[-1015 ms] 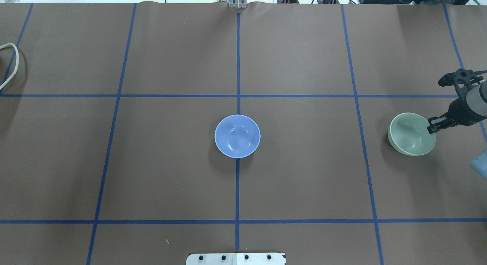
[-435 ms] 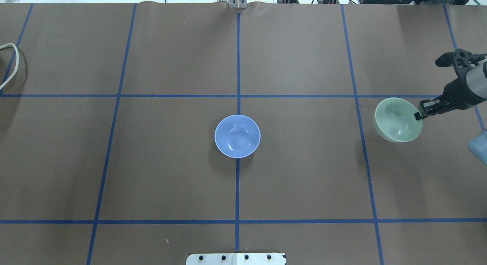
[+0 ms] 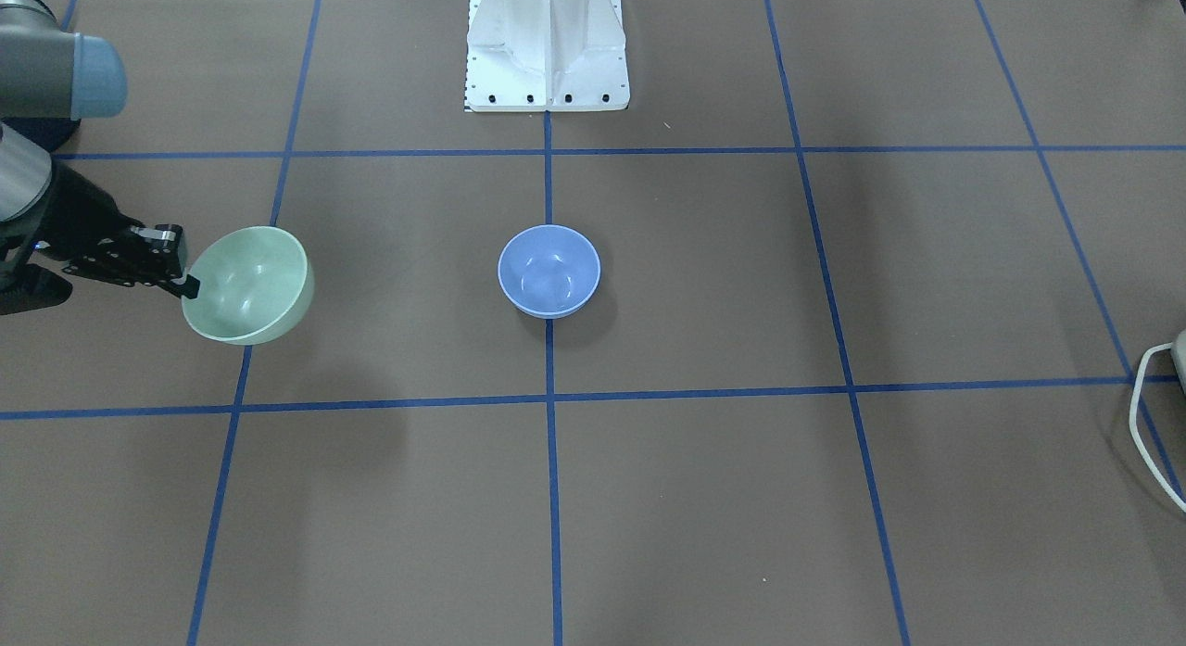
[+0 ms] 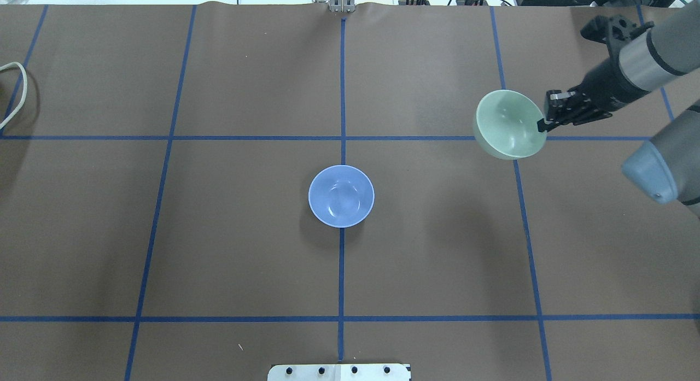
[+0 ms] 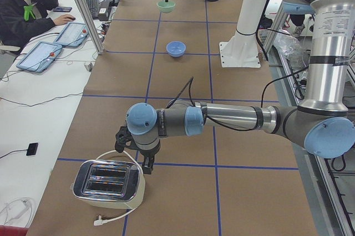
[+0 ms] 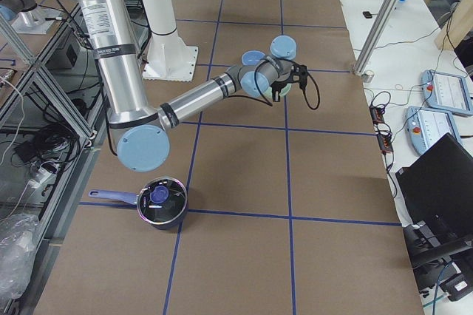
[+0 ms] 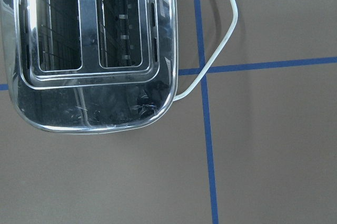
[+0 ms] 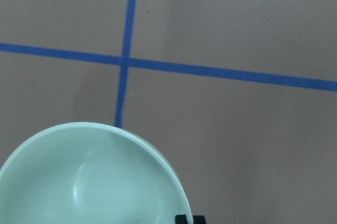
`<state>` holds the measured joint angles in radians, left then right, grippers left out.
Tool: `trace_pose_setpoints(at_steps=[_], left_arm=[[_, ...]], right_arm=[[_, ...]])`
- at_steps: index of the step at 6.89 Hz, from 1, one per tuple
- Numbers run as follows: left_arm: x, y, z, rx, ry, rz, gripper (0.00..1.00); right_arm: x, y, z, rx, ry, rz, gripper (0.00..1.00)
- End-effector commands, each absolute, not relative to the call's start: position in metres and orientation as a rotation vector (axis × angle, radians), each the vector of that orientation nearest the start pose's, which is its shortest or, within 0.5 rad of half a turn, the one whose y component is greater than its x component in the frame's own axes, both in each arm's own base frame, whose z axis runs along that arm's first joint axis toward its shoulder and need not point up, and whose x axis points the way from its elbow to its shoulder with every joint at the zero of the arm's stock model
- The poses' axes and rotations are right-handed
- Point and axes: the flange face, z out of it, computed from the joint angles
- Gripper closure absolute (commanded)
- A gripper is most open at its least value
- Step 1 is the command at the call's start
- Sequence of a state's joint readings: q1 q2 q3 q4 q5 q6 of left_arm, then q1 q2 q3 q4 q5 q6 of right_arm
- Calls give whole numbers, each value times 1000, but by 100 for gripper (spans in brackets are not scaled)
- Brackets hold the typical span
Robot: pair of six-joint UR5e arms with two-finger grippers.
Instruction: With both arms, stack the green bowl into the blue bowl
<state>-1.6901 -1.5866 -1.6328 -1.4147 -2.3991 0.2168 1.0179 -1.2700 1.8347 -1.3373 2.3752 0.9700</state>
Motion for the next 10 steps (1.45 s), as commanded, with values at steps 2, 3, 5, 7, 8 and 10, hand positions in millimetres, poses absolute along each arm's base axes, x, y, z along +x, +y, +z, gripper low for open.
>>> trace_pose_setpoints(at_steps=[2,3,5,7,8,10], left_arm=[[-117,-479,633,63,831,58,1],[-117,-479,634,63,831,58,1],[-116,-479,634,61,831,59,1],[-116,-479,634,61,831,59,1],[-116,-479,634,61,831,59,1],[-116,-479,635,60,831,58,1]], right_arm=[[-384,-479,204,-10,-1075,173,100],[-434,-454,175,4,-1002,172,100],[-494,-419,168,12,-910,149,100],[-526,-425,179,22,-857,154,100],[-530,-423,183,18,-853,149,100],[-537,-426,190,14,-835,141,100]])
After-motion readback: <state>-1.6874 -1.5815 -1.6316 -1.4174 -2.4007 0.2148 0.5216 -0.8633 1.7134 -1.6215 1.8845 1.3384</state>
